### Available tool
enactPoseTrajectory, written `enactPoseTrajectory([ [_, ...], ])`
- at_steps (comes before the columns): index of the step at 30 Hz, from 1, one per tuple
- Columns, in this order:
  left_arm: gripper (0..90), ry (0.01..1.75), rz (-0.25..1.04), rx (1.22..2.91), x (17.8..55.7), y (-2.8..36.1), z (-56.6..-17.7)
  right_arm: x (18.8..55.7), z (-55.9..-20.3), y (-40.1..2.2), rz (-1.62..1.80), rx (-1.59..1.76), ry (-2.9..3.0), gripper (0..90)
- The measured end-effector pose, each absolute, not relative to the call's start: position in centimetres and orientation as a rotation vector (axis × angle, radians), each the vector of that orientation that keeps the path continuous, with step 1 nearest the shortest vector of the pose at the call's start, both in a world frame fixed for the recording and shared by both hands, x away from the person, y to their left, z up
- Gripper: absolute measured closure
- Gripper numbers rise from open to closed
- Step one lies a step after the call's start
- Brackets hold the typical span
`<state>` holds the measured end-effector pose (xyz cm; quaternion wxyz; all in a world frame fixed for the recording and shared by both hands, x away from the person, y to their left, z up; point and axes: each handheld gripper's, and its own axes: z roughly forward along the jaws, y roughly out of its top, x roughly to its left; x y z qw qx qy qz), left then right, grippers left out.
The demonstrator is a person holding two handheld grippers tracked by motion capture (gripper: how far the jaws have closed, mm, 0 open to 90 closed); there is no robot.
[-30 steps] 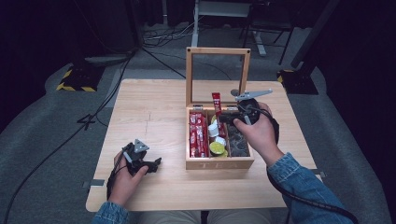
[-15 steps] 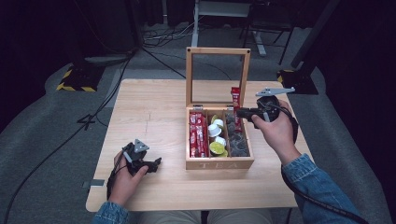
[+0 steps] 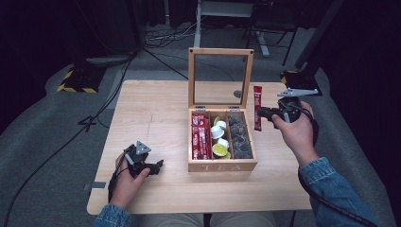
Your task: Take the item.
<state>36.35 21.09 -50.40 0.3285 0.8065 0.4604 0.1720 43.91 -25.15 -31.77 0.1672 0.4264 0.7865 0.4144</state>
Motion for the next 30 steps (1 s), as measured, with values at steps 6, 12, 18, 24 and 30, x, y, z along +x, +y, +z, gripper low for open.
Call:
enactPoseTrajectory([
  [6, 13.7, 1.205, 0.45, 2.111, 36.4, 21.1, -50.4, 44.4, -32.5, -27.0, 1.158, 1.242, 2.199, 82.2],
  [12, 13.7, 1.205, 0.45, 2.112, 36.4, 21.1, -50.4, 44.9, -33.4, -28.5, 1.134, 1.266, 2.177, 82.2],
  [18, 13.7, 1.205, 0.449, 2.112, 36.4, 21.1, -50.4, 45.2, -34.3, -29.9, 1.101, 1.29, 2.159, 82.2],
  [24, 13.7, 1.205, 0.449, 2.113, 36.4, 21.1, -50.4, 45.5, -35.4, -30.8, 1.078, 1.317, 2.157, 82.2],
  [30, 13.7, 1.205, 0.451, 2.111, 36.4, 21.1, -50.4, 45.8, -36.8, -31.7, 1.034, 1.356, 2.156, 82.3],
])
